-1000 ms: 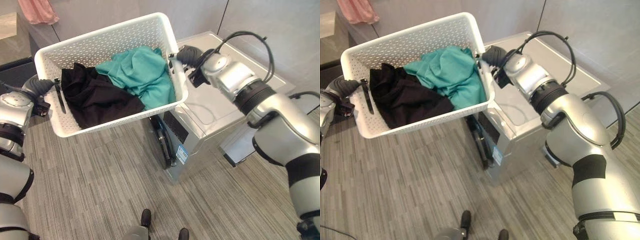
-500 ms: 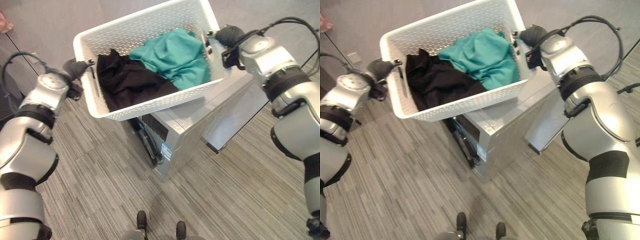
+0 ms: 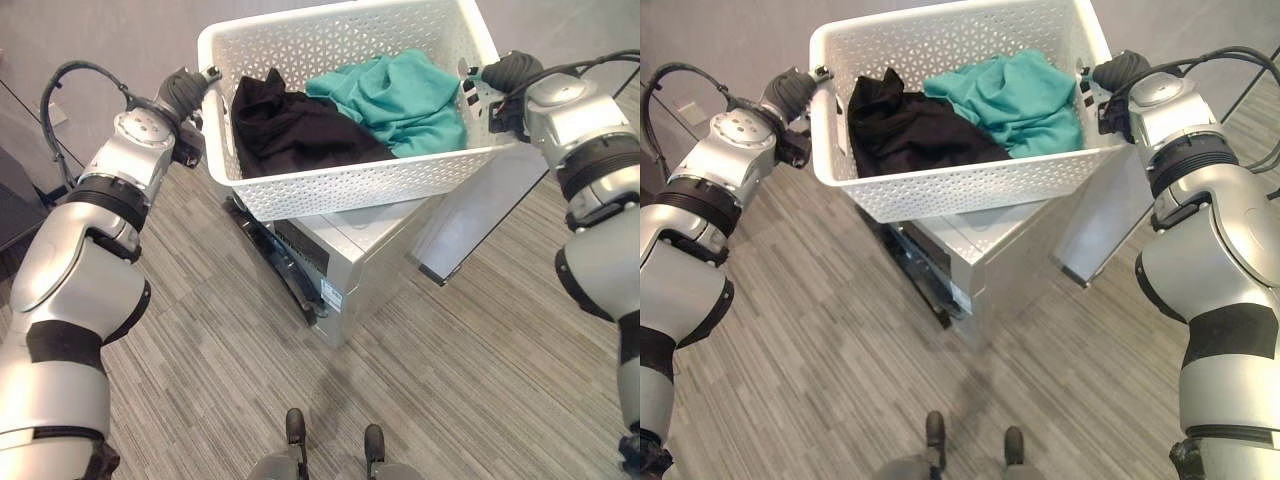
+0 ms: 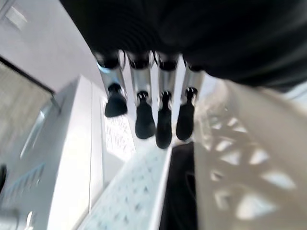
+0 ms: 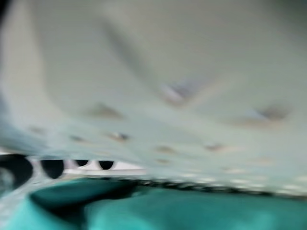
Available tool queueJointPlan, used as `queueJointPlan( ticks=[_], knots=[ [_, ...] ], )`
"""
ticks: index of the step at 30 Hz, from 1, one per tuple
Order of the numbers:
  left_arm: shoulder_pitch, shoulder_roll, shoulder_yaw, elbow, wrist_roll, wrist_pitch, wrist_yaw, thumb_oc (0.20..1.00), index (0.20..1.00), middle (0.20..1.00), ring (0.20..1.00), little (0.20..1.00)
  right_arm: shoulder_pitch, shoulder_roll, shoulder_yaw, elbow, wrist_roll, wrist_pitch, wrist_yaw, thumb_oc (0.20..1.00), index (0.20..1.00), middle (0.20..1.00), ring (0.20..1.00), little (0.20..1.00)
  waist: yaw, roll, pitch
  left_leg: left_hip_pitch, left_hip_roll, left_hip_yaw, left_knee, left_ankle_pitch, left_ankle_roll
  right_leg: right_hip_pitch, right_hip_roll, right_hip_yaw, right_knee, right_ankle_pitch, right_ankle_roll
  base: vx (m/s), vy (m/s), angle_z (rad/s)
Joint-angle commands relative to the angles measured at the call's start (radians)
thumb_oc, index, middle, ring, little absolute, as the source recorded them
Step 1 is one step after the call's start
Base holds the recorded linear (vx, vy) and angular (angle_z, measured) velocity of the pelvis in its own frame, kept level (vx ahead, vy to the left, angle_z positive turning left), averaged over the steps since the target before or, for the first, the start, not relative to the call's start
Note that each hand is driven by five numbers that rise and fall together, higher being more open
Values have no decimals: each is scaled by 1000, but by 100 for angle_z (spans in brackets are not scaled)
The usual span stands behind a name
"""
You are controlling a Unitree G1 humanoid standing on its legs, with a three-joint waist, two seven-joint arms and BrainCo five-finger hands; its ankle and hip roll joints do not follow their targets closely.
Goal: Grab the laundry basket,head to the washer,open it,put in the laundry and shut it.
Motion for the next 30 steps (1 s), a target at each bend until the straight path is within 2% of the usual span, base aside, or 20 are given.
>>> queueJointPlan(
  ticks=[1, 5, 6, 7, 9, 15, 17, 23, 25, 28, 30],
  knots=[
    [-221, -17, -6, 119, -8, -25, 63, 200, 200, 200, 200, 200, -181, 18, 8, 57, -6, -52, -69, 1000, 1000, 1000, 1000, 1000, 19, -50, 94, -12, -8, -33, -8, -64, -45, 62, -136, -35, -66, 65, 122, 35, 1, -1],
    [-242, -31, -7, 134, 5, -26, 80, 200, 200, 200, 200, 200, -184, 35, 21, 64, -28, -51, -75, 1000, 1000, 1000, 1000, 1000, 19, -50, 97, -20, -10, -36, -8, -63, -45, 55, -137, -34, -66, 67, 120, 0, 0, 0],
    [-241, -32, -2, 136, 5, -25, 84, 329, 329, 329, 329, 329, -186, 39, 25, 62, -33, -52, -77, 1000, 1000, 1000, 1000, 1000, 19, -51, 98, -22, -11, -37, -8, -63, -45, 54, -137, -33, -66, 67, 120, 0, 0, 0],
    [-243, -34, -3, 138, 9, -24, 88, 507, 507, 507, 507, 507, -189, 44, 27, 55, -37, -56, -83, 1000, 1000, 1000, 1000, 1000, 18, -51, 100, -24, -10, -38, -8, -62, -45, 52, -136, -32, -66, 66, 119, 0, 0, 0],
    [-244, -35, -6, 146, 26, -20, 89, 1000, 1000, 1000, 1000, 1000, -190, 47, 31, 53, -47, -60, -88, 1000, 1000, 1000, 1000, 1000, 18, -53, 101, -24, -9, -40, -8, -62, -45, 52, -136, -32, -66, 63, 119, 0, 0, 0],
    [-242, -38, 8, 146, 57, -27, 121, 1000, 1000, 1000, 1000, 1000, -201, 45, 99, 4, -201, -94, -111, 1000, 1000, 1000, 1000, 1000, 10, -60, 109, -26, -5, -44, -8, -60, -45, 48, -131, -29, -66, 56, 115, 0, 0, 0],
    [-230, -42, 28, 130, 75, -39, 143, 1000, 1000, 1000, 1000, 1000, -207, 33, 128, -45, -313, -118, -149, 1000, 1000, 1000, 1000, 1000, 6, -64, 113, -28, -2, -45, -8, -60, -45, 45, -131, -29, -66, 51, 114, 0, 0, 0],
    [-221, -45, 41, 121, 100, -49, 163, 1000, 1000, 1000, 1000, 1000, -225, 4, 155, -56, -387, -130, -174, 1000, 1000, 1000, 1000, 1000, 2, -66, 115, -28, 2, -47, -8, -59, -46, 41, -130, -28, -66, 49, 113, -4, -1, -1],
    [-209, -56, 52, 107, 159, -52, 181, 1000, 1000, 1000, 1000, 1000, -254, -56, 203, -73, -497, -140, -204, 1000, 1000, 1000, 1000, 1000, -1, -69, 114, -21, 4, -49, -8, -58, -46, 46, -129, -26, -66, 46, 112, -39, -12, -2],
    [-205, -58, 54, 93, 195, -56, 194, 1000, 1000, 1000, 1000, 1000, -255, -87, 208, -91, -522, -145, -220, 1000, 1000, 1000, 1000, 1000, -1, -70, 113, -15, 4, -48, -8, -59, -45, 51, -129, -28, -66, 44, 112, 0, 0, 0],
    [-186, -62, 62, 59, 259, -59, 220, 1000, 1000, 1000, 1000, 1000, -253, -145, 208, -122, -566, -153, -246, 1000, 1000, 1000, 1000, 1000, 1, -70, 112, -8, 3, -48, -8, -61, -44, 59, -131, -33, -66, 41, 112, -30, -22, 0]
  ],
)
